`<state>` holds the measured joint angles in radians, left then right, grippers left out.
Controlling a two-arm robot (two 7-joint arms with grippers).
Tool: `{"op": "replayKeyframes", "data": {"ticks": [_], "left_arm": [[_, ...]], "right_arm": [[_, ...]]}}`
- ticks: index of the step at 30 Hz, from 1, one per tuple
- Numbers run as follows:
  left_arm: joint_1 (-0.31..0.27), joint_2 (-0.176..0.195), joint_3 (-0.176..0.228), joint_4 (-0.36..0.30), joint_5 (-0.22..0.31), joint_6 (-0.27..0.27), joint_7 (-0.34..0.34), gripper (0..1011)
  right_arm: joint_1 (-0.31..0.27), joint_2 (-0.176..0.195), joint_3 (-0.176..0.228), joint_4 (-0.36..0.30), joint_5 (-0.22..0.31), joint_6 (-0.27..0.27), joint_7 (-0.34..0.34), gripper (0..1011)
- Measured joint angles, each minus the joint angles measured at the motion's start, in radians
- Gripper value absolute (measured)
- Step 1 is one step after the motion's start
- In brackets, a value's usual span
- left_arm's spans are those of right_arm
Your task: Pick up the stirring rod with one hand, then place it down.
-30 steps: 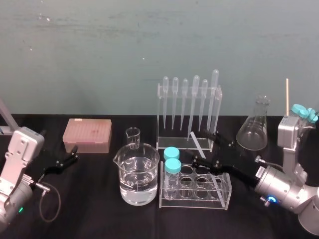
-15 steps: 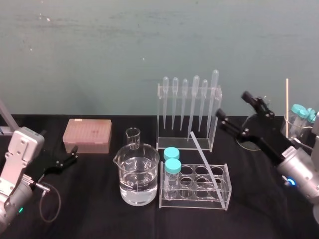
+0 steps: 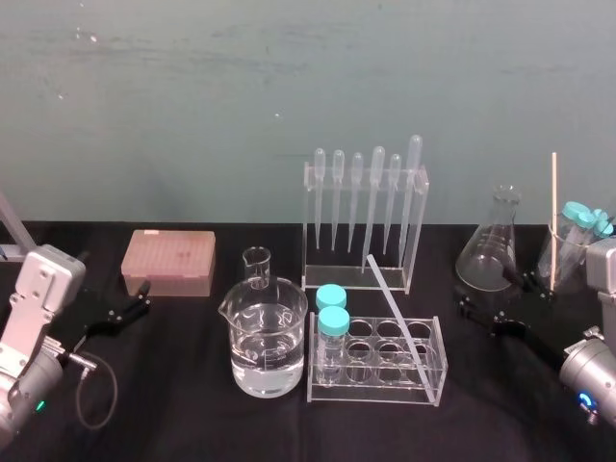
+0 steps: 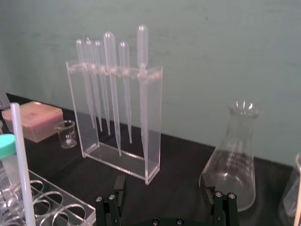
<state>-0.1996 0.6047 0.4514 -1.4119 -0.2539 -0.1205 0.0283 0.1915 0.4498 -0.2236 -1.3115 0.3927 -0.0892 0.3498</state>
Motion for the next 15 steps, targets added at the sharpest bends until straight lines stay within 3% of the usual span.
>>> {"op": "replayKeyframes", "data": {"ticks": [15], "left_arm": [[0.0,0.0,0.0,0.0,0.0,0.0,0.0,1000]], "right_arm": [[0.001,-0.002,0.0,0.002,0.0,0.005,0.002,1003]]}}
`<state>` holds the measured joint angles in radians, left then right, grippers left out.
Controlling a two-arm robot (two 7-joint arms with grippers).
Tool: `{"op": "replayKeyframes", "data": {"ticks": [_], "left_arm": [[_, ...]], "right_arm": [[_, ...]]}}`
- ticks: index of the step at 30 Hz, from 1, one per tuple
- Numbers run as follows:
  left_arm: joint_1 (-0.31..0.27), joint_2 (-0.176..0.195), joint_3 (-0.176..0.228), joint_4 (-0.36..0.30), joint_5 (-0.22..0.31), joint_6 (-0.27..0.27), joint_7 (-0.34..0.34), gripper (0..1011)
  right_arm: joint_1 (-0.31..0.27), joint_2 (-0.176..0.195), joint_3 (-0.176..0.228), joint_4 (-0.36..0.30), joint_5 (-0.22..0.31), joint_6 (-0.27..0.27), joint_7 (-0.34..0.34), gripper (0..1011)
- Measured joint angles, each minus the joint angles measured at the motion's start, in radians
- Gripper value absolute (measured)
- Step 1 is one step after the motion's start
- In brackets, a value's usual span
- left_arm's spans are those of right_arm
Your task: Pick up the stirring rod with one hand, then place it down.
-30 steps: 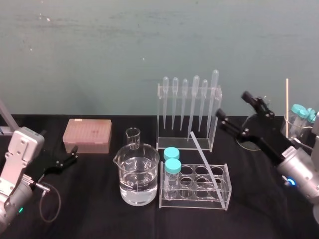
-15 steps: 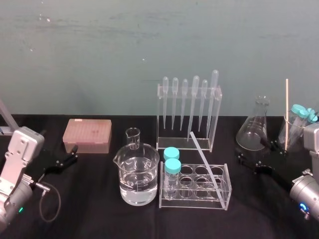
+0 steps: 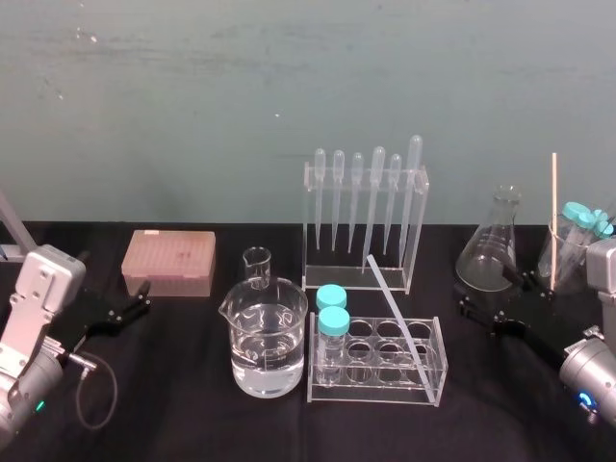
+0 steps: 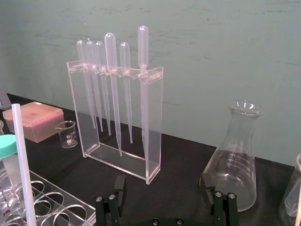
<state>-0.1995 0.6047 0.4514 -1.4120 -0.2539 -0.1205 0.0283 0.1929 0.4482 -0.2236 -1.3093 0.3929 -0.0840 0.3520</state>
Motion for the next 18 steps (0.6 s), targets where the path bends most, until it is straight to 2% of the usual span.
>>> {"op": "replayKeyframes", "data": {"ticks": [18], "left_arm": [[0.0,0.0,0.0,0.0,0.0,0.0,0.0,1000]], "right_arm": [[0.0,0.001,-0.001,-0.002,0.0,-0.005,0.0,1003]]}}
